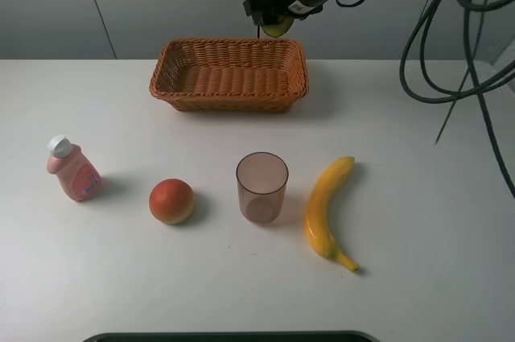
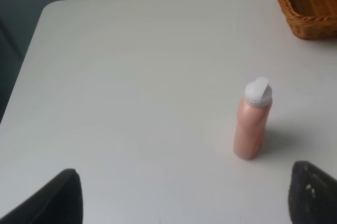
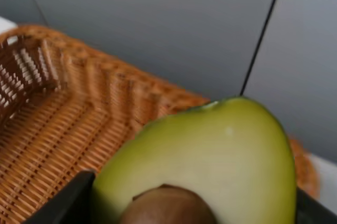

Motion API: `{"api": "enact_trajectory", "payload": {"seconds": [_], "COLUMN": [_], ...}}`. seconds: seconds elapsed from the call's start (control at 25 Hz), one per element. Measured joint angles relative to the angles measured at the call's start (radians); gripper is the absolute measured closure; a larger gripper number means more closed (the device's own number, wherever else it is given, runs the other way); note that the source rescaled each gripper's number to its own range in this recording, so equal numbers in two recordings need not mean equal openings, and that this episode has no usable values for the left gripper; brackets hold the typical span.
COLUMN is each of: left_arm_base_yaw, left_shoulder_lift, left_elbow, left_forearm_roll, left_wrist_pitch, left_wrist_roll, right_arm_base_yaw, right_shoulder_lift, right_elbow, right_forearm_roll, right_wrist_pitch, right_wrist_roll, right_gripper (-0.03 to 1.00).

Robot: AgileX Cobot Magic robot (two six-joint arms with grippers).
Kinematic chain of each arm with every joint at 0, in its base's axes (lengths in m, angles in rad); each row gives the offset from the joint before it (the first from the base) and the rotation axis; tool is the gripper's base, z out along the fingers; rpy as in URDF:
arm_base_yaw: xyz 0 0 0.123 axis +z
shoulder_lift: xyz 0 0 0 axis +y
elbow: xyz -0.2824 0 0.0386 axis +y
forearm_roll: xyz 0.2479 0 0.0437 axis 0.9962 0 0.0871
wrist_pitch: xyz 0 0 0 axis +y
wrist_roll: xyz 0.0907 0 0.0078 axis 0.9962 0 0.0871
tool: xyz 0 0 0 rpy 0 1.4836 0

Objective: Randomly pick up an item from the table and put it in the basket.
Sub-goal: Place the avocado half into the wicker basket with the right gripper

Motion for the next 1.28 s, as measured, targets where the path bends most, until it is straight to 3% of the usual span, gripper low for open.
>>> {"api": "enact_trajectory", "payload": {"seconds": [0.2,0.76,0.8,0.84,0.88,0.92,1.0,1.28], "left_arm_base_yaw": [0.000,0.000,0.000,0.000,0.000,0.000,0.000,0.000], "left_shoulder_lift": [0.000,0.000,0.000,0.000,0.000,0.000,0.000,0.000], "left_elbow": [0.000,0.000,0.000,0.000,0.000,0.000,0.000,0.000], "left_forearm_roll": [0.000,0.000,0.000,0.000,0.000,0.000,0.000,0.000], "left_wrist_pitch": [0.000,0.000,0.000,0.000,0.000,0.000,0.000,0.000], "left_wrist_roll": [0.000,0.000,0.000,0.000,0.000,0.000,0.000,0.000], "right_arm_base_yaw": [0.007,0.007,0.007,0.009,0.009,0.009,0.009,0.009], "right_shoulder_lift": [0.112,0.125,0.125,0.125,0.125,0.125,0.125,-0.032], "right_elbow": [-0.010,-0.016,-0.016,-0.016,-0.016,-0.016,-0.016,-0.016], "right_forearm_roll": [0.055,0.061,0.061,0.061,0.063,0.066,0.080,0.016], "right_wrist_pitch": [0.001,0.044,0.044,0.044,0.044,0.044,0.047,0.168], "right_wrist_roll": [-0.002,-0.035,-0.039,-0.045,-0.049,-0.054,-0.056,-0.062], "right_gripper": [0.96,0.96,0.78,0.35,0.13,0.05,-0.02,-0.03]}}
